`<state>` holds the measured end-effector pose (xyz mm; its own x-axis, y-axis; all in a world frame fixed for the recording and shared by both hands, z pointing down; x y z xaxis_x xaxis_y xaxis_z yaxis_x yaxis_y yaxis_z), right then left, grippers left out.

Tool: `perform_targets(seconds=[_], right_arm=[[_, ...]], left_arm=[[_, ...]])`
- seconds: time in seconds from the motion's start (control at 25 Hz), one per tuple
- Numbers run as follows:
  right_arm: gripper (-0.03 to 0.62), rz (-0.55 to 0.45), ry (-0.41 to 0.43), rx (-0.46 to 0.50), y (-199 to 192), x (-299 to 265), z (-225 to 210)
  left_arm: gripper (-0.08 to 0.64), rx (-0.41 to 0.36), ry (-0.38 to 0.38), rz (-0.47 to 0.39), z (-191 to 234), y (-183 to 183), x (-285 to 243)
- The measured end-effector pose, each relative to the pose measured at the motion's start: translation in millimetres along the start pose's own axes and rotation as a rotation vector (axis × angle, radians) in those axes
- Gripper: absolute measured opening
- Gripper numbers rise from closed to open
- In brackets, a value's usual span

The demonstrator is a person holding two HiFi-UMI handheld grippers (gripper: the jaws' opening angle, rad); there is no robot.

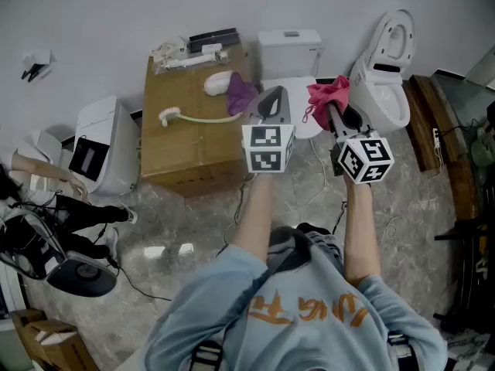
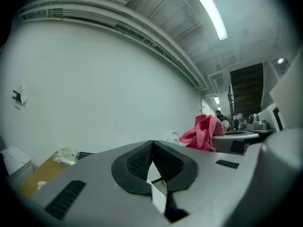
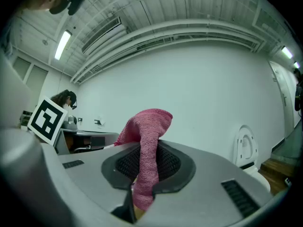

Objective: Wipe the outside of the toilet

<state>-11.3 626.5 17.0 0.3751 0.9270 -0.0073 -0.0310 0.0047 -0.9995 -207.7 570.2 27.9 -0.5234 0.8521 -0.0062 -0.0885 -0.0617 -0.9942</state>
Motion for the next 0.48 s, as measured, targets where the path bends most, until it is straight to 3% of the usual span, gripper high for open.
perform_targets(seconds=[0.24, 0.48], right_arm=[[0.066, -0.015, 0.012, -0.028, -0.8, -2.8, 8.3], [0.071, -0.017, -0.066, -0.096, -6.6, 4.3, -0.6]], left_arm=[[0.025, -0.004, 0.006, 0.008, 9.8, 2.0, 3.0], [0.025, 0.032, 0.021, 0.053, 20.8, -7.9, 4.2]])
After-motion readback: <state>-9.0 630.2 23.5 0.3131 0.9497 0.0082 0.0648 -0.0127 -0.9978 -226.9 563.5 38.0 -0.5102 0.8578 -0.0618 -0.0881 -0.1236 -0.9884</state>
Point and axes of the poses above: the fingertips, and each gripper's own axes: x backward along the fingers, z to its left, y out of its top, the point moved 10 cm from there along x, backward along the fingers, and after that the axes turned 3 degrees about y, right-handed, at the moved point
